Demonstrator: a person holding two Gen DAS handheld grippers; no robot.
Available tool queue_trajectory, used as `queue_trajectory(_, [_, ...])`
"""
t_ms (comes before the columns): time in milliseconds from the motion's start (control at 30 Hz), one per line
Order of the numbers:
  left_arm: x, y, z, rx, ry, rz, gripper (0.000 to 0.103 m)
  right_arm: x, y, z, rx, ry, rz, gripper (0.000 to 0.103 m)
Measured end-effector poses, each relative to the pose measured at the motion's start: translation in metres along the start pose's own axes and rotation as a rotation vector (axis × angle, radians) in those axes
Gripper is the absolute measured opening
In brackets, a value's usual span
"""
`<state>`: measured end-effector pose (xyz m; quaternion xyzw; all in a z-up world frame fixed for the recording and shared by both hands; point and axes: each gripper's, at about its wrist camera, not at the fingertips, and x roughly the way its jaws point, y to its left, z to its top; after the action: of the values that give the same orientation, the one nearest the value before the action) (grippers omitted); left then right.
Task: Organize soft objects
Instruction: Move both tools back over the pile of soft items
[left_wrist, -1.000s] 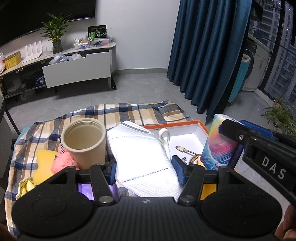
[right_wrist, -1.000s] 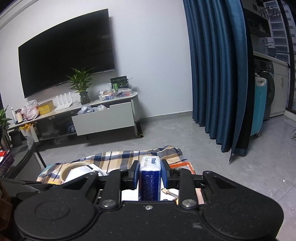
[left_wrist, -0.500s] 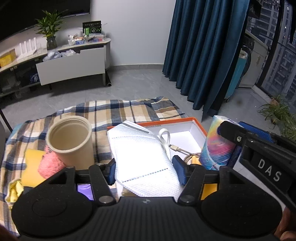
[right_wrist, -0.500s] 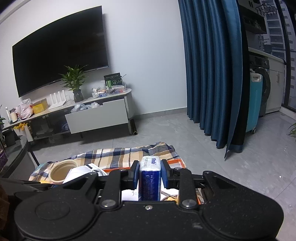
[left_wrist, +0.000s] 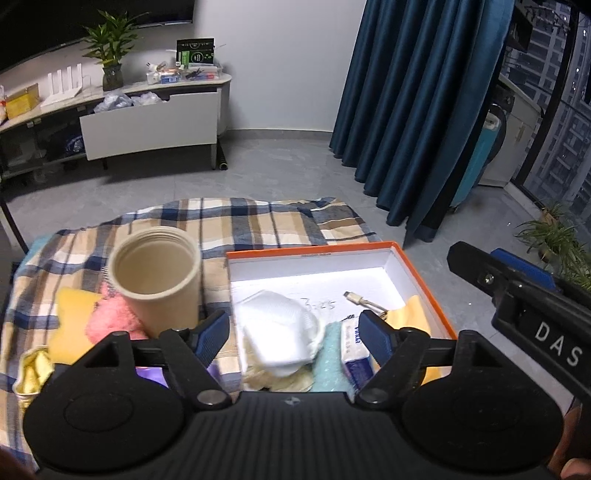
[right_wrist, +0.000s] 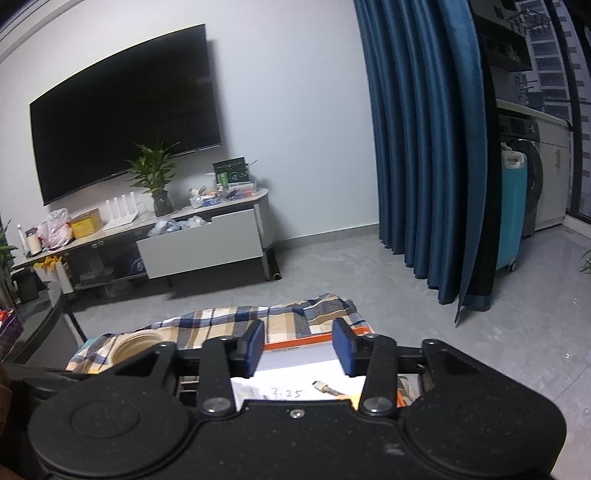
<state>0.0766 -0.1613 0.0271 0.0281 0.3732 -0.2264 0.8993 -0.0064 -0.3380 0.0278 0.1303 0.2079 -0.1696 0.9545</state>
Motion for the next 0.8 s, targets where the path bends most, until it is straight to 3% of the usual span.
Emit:
queue_trajectory(100, [-0.008,0.005,-0.002,0.013,-0.007,0.038,0.085,-0.006,0.007,-0.001,-0.007,-0.007,0.02,0.072])
queue_trajectory(233, [-0.018,0.017,-0.005,0.009,-0.01,0.083,0.085,-0.011,0.02,-0.002,-0.018,0.001,0.042,0.078])
queue_trajectory(800, [-0.049,0.069,-0.024,-0.048,-0.033,0.183,0.086,-0.019,0.082,-0.014,-0.091,0.025,0.1,0.08])
